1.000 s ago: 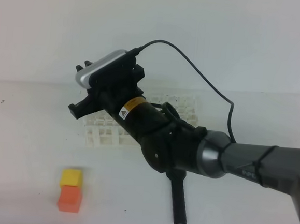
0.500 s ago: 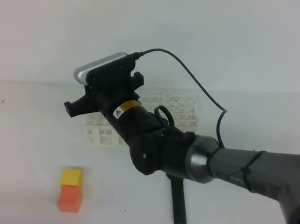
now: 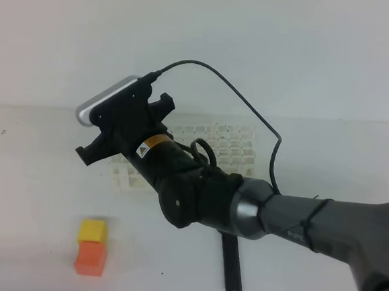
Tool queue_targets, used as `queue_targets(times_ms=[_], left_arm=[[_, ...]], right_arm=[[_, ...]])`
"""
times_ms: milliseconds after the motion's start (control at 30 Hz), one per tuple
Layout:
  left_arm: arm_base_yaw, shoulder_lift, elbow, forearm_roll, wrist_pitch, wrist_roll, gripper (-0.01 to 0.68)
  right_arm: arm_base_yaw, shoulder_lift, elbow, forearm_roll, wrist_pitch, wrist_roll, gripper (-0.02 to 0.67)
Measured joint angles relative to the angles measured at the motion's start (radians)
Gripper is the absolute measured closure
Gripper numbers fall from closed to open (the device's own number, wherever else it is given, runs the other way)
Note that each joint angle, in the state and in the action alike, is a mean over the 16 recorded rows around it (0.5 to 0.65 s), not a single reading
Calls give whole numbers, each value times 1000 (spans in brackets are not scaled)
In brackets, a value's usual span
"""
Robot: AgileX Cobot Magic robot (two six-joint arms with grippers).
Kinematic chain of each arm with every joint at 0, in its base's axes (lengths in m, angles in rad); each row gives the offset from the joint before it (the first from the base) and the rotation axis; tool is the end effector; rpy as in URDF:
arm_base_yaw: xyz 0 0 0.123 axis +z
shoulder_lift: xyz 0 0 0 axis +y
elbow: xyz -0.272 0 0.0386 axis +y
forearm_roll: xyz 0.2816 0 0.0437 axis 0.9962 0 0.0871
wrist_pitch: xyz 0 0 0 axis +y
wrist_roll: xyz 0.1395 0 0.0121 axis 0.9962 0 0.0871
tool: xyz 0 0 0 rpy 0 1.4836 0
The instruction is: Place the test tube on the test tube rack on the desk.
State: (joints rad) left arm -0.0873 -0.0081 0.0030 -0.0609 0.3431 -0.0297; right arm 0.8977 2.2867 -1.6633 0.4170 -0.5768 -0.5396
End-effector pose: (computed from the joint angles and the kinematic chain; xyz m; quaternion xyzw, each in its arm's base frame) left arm 0.1439 -0.0155 0.1698 0.0064 0.7898 -0.0615 0.6103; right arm 0.3972 0.4486 0.1739 -0.2944 0.6428 0.1719 0.6860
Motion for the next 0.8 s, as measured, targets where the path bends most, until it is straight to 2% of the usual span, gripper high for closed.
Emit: queue_targets(times_ms=[500,800], left_arm=[[-1,-15,25,2,-15,1,673],[-1,-18,30,2,-18,2,673]], right_arm=[[1,23,-3,63,-16,-24,533],[1,31,-4,79,-35,-18,460]])
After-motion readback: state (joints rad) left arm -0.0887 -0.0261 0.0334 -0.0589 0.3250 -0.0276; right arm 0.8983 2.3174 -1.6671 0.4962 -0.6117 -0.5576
